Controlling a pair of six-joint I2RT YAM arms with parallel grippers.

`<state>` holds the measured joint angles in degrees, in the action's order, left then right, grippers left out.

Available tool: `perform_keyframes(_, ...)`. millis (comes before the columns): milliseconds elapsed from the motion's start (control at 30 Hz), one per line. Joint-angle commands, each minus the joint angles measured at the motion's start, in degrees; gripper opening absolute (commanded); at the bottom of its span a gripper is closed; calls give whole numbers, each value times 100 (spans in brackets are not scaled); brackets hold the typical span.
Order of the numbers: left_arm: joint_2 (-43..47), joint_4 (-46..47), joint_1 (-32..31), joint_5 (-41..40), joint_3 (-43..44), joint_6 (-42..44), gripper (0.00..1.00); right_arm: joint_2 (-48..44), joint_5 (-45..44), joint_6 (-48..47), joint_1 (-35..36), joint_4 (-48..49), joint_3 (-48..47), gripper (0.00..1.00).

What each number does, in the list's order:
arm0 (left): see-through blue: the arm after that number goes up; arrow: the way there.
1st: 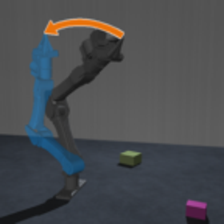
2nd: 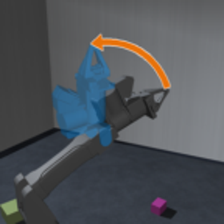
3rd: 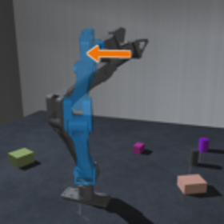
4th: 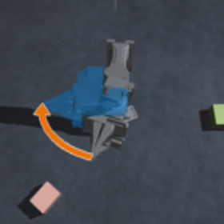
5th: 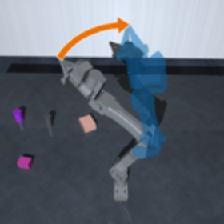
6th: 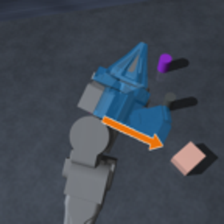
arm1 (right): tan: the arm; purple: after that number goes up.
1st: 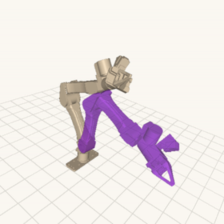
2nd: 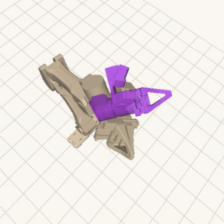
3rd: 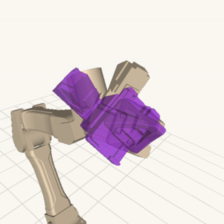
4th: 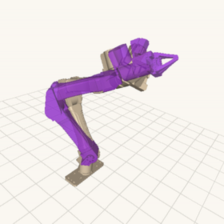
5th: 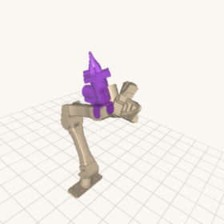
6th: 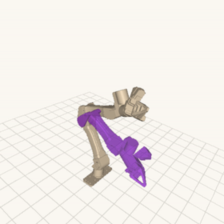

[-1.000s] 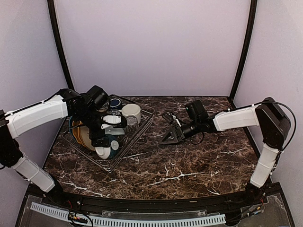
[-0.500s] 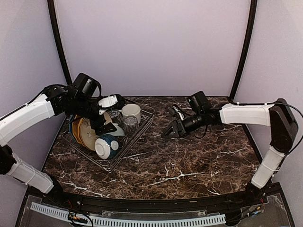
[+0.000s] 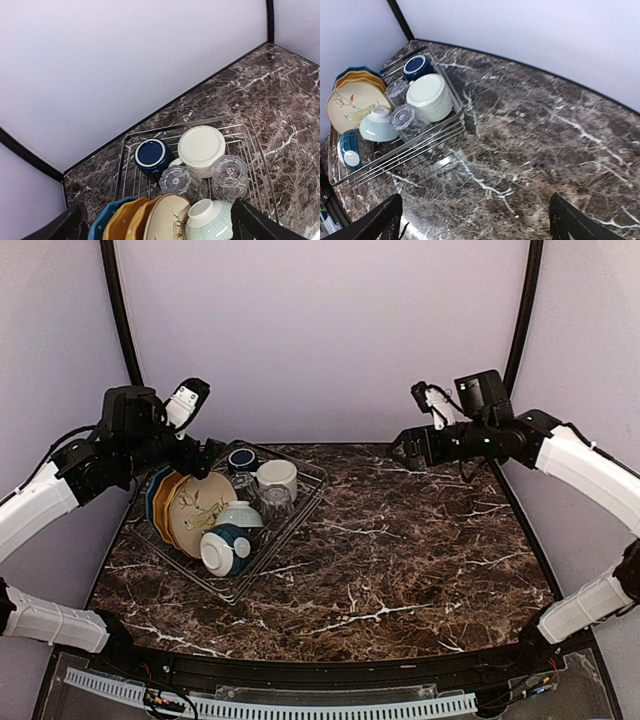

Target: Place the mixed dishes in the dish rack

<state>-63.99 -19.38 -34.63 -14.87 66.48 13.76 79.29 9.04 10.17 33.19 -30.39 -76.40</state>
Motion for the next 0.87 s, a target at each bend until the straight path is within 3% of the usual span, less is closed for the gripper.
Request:
perform_keyframes(0, 317, 508, 105, -897, -111, -640, 99, -705, -1450, -440, -26, 36, -189, 99)
perform_keyframes(267, 1338, 1309, 139, -1096, -905, -959, 99, -1685, -1503, -832, -23, 887, 512, 99)
perform_keyframes(833, 1284, 1426, 141, -1058, -1129, -884, 99, -1529, -1495, -797, -23, 924, 609, 99)
